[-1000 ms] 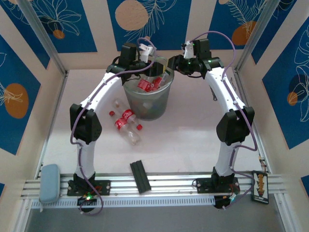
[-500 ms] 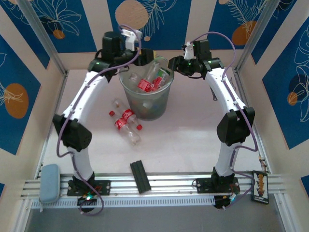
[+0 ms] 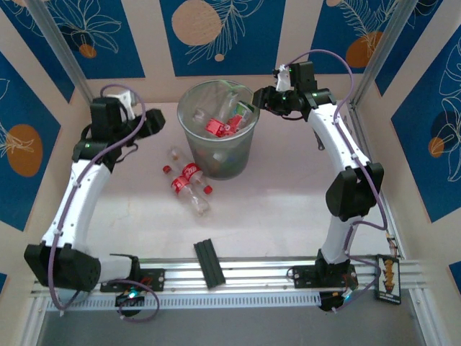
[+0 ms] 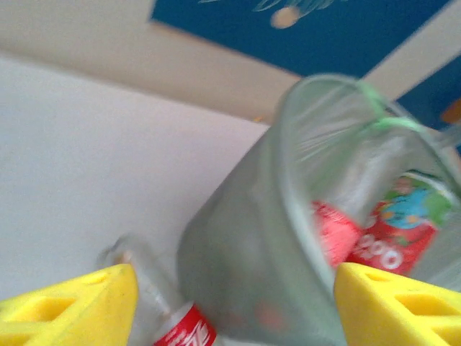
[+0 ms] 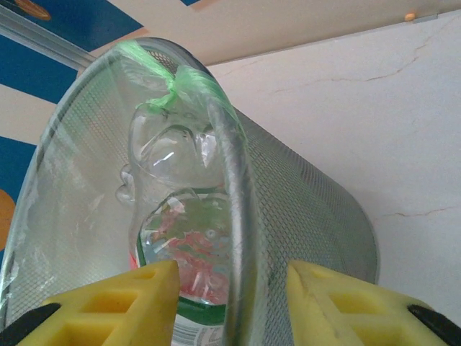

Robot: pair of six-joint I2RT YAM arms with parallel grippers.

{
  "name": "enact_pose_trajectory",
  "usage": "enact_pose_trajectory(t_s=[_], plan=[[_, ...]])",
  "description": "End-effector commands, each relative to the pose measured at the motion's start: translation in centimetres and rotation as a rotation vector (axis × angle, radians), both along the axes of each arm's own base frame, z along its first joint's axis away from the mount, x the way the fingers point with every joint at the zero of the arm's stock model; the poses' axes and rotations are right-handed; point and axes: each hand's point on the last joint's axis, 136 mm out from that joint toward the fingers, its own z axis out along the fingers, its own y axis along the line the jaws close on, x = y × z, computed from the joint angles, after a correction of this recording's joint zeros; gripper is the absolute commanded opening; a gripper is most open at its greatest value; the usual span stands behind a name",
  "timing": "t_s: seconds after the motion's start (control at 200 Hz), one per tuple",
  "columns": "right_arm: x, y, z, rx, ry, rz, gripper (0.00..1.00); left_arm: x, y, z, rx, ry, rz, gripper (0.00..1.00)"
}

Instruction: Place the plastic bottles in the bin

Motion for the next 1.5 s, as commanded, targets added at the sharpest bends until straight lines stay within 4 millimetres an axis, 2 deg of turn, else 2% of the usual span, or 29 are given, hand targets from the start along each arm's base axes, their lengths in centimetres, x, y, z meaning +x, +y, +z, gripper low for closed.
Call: enact_pose_trajectory(t_s=[0.0,0.065,0.19,0.32,0.47,0.53,0.65,0.865,1.085,1.361,1.496], plan=[[-0.9,-0.6,1.1,-0.015,-0.030,0.000,0.45,-2.2,1.8,-4.4,-0.018,0.134,0.124,0.79],[-0.9,-0.4,0.7,-0.011,-0.020,0.000,0.45,-3.3,1.9,-7.3,-0.063,0.208,0.163,0.80],[-0.9,0.6,-0.4,-0.003,0.006,0.015,0.49,-4.8,1.6,-11.1,-0.064,0.285,0.206,0.84],[-0.9,1.2,-1.1,0.000,0.024,0.019,0.49,-6.4,-0.6,-14.9,-0.068,0.395,0.182,0.86],[-1.0,1.4,-1.1,-0.002,0.026,0.022,0.47,-8.0,-3.1,-18.2,-0.106,0.486,0.186,0.87],[-1.0,1.4,-1.1,-0.005,0.024,0.021,0.47,-8.5,-4.0,-19.0,-0.126,0.503,0.190,0.86],[-1.0,1.4,-0.9,-0.005,0.019,0.024,0.47,-9.6,-4.0,-20.8,-0.103,0.552,0.229,0.86],[-1.1,1.4,-0.7,-0.003,0.015,0.026,0.47,-9.7,-4.5,-23.4,-0.208,0.562,0.309,0.85],[-1.1,1.4,-0.4,-0.002,0.008,0.026,0.47,-9.5,-5.1,-24.8,-0.232,0.565,0.340,0.84],[-1.1,1.4,-0.6,-0.006,0.011,0.027,0.47,-8.1,-6.2,-26.2,-0.262,0.559,0.353,0.84],[-1.2,1.4,-0.6,-0.007,0.012,0.027,0.47,-7.8,-6.0,-26.8,-0.276,0.557,0.392,0.80]])
